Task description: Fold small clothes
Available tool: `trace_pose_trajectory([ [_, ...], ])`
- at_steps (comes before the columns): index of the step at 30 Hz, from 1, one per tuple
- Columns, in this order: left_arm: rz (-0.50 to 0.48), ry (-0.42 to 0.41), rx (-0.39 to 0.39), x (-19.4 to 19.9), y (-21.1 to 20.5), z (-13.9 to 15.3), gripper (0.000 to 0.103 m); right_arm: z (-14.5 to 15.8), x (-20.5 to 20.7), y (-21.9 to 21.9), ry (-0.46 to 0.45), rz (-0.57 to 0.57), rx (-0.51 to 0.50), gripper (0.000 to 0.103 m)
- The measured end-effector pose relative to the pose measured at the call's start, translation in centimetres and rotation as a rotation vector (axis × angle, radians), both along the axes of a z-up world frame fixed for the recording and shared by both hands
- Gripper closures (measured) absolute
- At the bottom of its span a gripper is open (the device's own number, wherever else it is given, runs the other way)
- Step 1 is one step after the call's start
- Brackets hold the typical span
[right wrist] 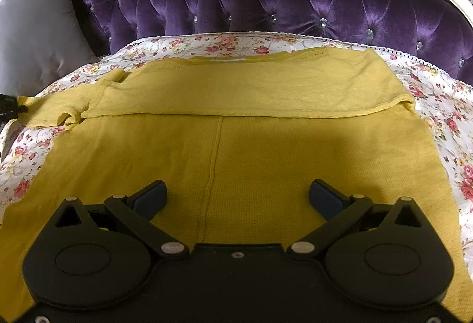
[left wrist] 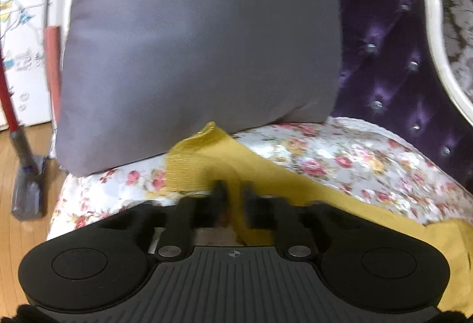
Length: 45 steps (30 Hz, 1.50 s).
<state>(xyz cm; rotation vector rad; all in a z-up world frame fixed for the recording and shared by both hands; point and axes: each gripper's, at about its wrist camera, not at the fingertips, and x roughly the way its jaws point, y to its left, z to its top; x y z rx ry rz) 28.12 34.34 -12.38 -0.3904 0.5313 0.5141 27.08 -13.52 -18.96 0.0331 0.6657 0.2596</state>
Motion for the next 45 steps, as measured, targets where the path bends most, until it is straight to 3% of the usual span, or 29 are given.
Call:
trace_pose_trajectory([
  [5,-0.003,-0.013,-0.03,-0.2,-0.5,1.2,0.097,0.0,0.0,-0.1,0.001,0.0,0.014,0.0],
  [8,-0.063,-0.06,-0.025,-0.8,-2.8,3.1,0.097,0.0,0.0,-0.3,-0.001,0.001,0.027,0.0],
  [14,-0.349,-0.176,0.06,0.3,-13.5,7.9,0.097,0.1,0.0,-0.7,0.004,0.004,0.062,0.0],
  [18,-0.531,-0.249,0.048,2.0,-21.4,8.8,0.097,0.4,-0.1,-1.1,0.015,0.006,0.09,0.0],
  [22,-0.677,-0.262,0.02,3.8,-27.5,8.3,0.096,0.5,-0.6,-1.6,0.019,0.003,0.107,0.0],
  [24,-0.757,-0.242,-0.011,4.6,-29.6,7.4,0.084,0.7,-0.8,-1.9,0.02,0.001,0.109,0.0],
  [26,-0.803,-0.212,-0.006,4.6,-31.2,6.5,0.054,0.8,-1.0,-2.2,0.024,-0.004,0.109,0.001],
  [32,-0.837,-0.186,0.071,1.4,-31.7,5.6,0.034,1.1,-1.2,-3.1,0.042,-0.014,0.123,0.001],
  [36,-0.808,-0.093,0.156,-0.6,-30.3,4.2,0.034,1.9,-0.8,-3.7,0.033,-0.008,0.153,0.001],
  [43,-0.698,0.074,0.195,-2.3,-26.7,0.1,0.034,4.8,3.2,-4.3,-0.042,0.02,0.236,0.001],
  [45,-0.678,0.101,0.174,-2.4,-26.1,-0.7,0.034,4.9,5.0,-3.8,-0.044,0.048,0.238,0.011],
])
